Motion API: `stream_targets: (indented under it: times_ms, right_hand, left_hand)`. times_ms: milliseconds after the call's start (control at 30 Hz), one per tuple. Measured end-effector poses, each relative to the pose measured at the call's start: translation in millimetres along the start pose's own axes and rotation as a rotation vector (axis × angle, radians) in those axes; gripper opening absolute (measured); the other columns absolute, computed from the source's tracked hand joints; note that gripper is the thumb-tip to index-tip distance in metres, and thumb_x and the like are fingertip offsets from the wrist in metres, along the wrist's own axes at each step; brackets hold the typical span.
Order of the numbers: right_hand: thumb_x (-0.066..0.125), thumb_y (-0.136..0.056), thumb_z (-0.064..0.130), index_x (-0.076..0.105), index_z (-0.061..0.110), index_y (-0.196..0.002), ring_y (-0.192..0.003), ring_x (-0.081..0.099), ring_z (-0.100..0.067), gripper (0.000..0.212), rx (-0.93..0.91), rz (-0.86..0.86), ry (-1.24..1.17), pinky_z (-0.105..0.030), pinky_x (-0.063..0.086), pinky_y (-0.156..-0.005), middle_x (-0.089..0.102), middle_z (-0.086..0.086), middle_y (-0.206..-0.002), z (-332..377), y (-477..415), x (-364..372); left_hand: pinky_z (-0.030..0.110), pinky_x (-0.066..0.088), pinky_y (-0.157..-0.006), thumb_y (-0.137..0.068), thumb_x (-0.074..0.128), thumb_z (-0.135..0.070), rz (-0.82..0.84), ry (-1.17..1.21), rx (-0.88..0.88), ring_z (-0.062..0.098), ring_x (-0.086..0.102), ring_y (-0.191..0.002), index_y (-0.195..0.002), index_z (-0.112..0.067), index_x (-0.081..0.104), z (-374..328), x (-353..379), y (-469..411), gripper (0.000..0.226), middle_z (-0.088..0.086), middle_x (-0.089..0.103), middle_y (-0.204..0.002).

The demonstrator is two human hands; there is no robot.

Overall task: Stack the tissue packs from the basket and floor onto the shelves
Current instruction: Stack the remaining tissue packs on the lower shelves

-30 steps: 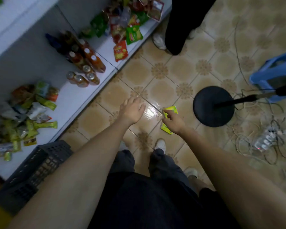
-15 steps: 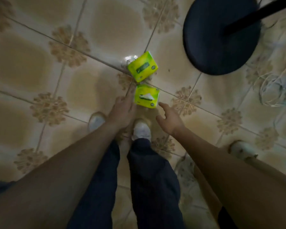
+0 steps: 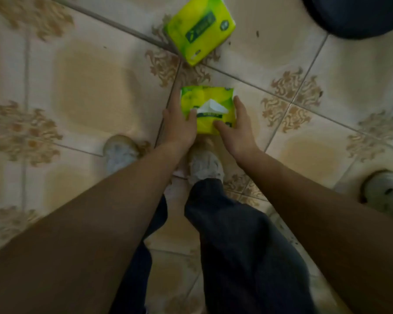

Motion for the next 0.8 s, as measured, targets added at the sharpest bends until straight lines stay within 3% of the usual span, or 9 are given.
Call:
stream_targets:
  times_ms: [100, 200, 267, 367, 500, 633, 800]
  right_hand:
    - [0.053, -0.090, 0.005, 0.016, 0.009, -0.147, -0.127, 0.038, -0.026, 0.068, -0.024, 0.057, 0.001, -0.023, 0.036, -0.096, 0.032, -0.014, -0.141, 44, 68, -20]
    - [0.050, -0.088, -0.003, 0.024, 0.005, -0.144, -0.108, 0.045, -0.016, 0.062, -0.074, 0.103, 0.048, -0.006, 0.038, -0.077, 0.041, -0.009, -0.122, 106, 144, -47]
    - [0.051, -0.088, -0.002, 0.030, 0.003, -0.142, -0.114, 0.045, -0.020, 0.058, -0.118, 0.138, 0.095, -0.012, 0.038, -0.087, 0.042, -0.012, -0.126, 151, 199, -64]
    - [0.055, -0.087, 0.004, 0.034, 0.005, -0.141, -0.126, 0.041, -0.029, 0.058, -0.199, 0.183, 0.154, -0.034, 0.037, -0.105, 0.039, -0.016, -0.137, 220, 277, -86]
    - [0.055, -0.087, 0.004, 0.032, 0.002, -0.141, -0.132, 0.032, -0.029, 0.059, -0.372, 0.207, 0.267, -0.027, 0.025, -0.106, 0.035, -0.021, -0.140, 313, 372, -111]
    - [0.057, -0.086, 0.005, 0.033, 0.002, -0.141, -0.134, 0.031, -0.029, 0.060, -0.574, 0.244, 0.344, -0.028, 0.023, -0.107, 0.036, -0.019, -0.141, 382, 441, -115]
    - [0.057, -0.087, 0.008, 0.029, 0.005, -0.143, -0.133, 0.031, -0.025, 0.062, -0.769, 0.280, 0.404, -0.018, 0.020, -0.101, 0.031, -0.016, -0.142, 472, 505, -95]
  left_hand:
    - [0.020, 0.020, -0.100, -0.096, 0.047, -0.017, 0.005, -0.017, -0.010, 0.027, 0.030, -0.133, -0.148, -0.015, 0.014, -25, -46, 59, 0.062, 0.018, 0.029, -0.147]
    - [0.026, 0.025, -0.103, -0.094, 0.050, -0.012, -0.008, -0.028, 0.050, 0.032, 0.032, -0.134, -0.147, -0.010, 0.019, -60, -103, 123, 0.061, 0.018, 0.033, -0.147]
    - [0.028, 0.025, -0.105, -0.094, 0.049, -0.010, -0.016, -0.032, 0.083, 0.033, 0.033, -0.133, -0.145, -0.007, 0.026, -90, -145, 174, 0.056, 0.018, 0.036, -0.145]
    - [0.031, 0.028, -0.108, -0.095, 0.047, -0.011, -0.073, -0.019, 0.091, 0.032, 0.034, -0.133, -0.143, -0.005, 0.033, -135, -213, 249, 0.050, 0.019, 0.039, -0.143]
    - [0.031, 0.033, -0.105, -0.095, 0.047, -0.019, -0.170, 0.131, 0.061, 0.031, 0.039, -0.131, -0.143, -0.008, 0.034, -187, -295, 341, 0.051, 0.020, 0.041, -0.140]
    - [0.024, 0.027, -0.106, -0.079, 0.039, -0.031, -0.386, 0.287, 0.133, 0.029, 0.038, -0.132, -0.139, -0.001, 0.038, -222, -364, 411, 0.068, 0.021, 0.041, -0.141]
    - [0.023, 0.025, -0.105, -0.095, 0.046, -0.011, -0.579, 0.349, 0.149, 0.025, 0.036, -0.134, -0.143, -0.009, 0.034, -245, -455, 455, 0.050, 0.014, 0.038, -0.146]
Point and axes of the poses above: each hand's wrist, its own y-axis away from the middle knuckle, its own x-axis out of the palm, z = x × y, the point moved 4 cm from there along -y, towards the middle knuckle
